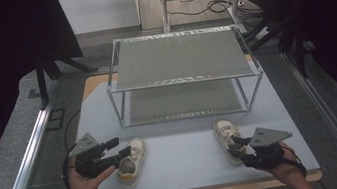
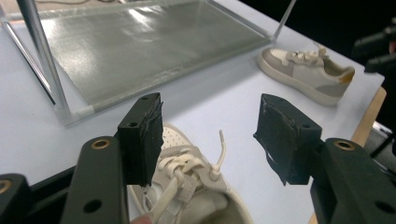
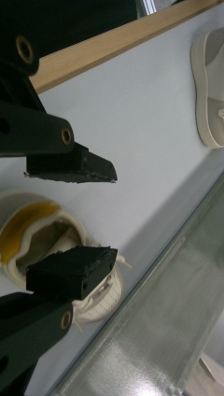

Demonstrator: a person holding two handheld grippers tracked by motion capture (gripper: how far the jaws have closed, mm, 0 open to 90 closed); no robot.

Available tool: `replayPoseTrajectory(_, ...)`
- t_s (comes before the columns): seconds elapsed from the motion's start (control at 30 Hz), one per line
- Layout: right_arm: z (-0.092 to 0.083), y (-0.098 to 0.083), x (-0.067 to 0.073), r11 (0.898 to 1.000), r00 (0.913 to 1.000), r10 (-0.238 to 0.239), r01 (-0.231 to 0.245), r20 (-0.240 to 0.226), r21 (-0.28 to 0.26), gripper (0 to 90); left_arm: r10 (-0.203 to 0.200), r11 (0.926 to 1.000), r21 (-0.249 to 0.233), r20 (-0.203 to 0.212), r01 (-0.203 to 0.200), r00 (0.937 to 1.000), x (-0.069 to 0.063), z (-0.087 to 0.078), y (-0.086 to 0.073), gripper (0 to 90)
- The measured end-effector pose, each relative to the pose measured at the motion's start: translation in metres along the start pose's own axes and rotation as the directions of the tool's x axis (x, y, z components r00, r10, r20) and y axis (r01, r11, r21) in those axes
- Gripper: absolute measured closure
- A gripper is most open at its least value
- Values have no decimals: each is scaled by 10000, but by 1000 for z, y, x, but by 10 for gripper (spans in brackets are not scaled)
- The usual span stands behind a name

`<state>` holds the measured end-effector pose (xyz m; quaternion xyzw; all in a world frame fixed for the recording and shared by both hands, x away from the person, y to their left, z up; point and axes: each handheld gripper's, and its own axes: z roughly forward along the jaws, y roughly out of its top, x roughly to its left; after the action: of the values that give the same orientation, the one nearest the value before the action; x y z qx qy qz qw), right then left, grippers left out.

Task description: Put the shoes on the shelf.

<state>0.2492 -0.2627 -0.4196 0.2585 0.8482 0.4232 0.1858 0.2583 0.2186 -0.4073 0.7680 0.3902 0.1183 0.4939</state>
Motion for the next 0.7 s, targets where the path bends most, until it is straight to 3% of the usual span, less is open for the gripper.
replayPoseTrajectory(0.07,0,1,-13,9999,9996,-24,27,-272,119,526,112,9998,168,144,-115,9998,0,-2,1,413)
replayPoseTrajectory(0.27,0,1,-23,9977,9945,-467,510,-940,437,508,622,9943,831,511,-663,9968,-2,-6,0,416)
replayPoseTrajectory(0.47,2,2,-29,9920,9830,-673,842,-1706,941,503,1046,9778,1756,638,-1143,9925,-1,-7,-3,420)
replayPoseTrajectory(0.5,2,2,-29,9920,9830,-673,842,-1706,941,503,1046,9778,1756,638,-1143,9925,-1,-7,-3,421)
replayPoseTrajectory(0.53,5,4,-30,9848,9760,-841,1120,-2007,1324,501,1130,9729,1932,840,-1275,9900,-1,-6,-4,424)
replayPoseTrajectory(0.6,7,5,-31,9794,9709,-967,1320,-2191,1528,500,1339,9644,2155,1020,-1533,9857,-1,-4,-5,429)
replayPoseTrajectory(0.67,10,8,-31,9727,9647,-1024,1481,-2425,1785,500,1782,9471,2475,1242,-2044,9761,-2,-2,-6,429)
replayPoseTrajectory(0.7,12,9,-31,9692,9608,-1117,1617,-2536,1858,500,2012,9349,2682,1388,-2324,9697,-2,0,-6,430)
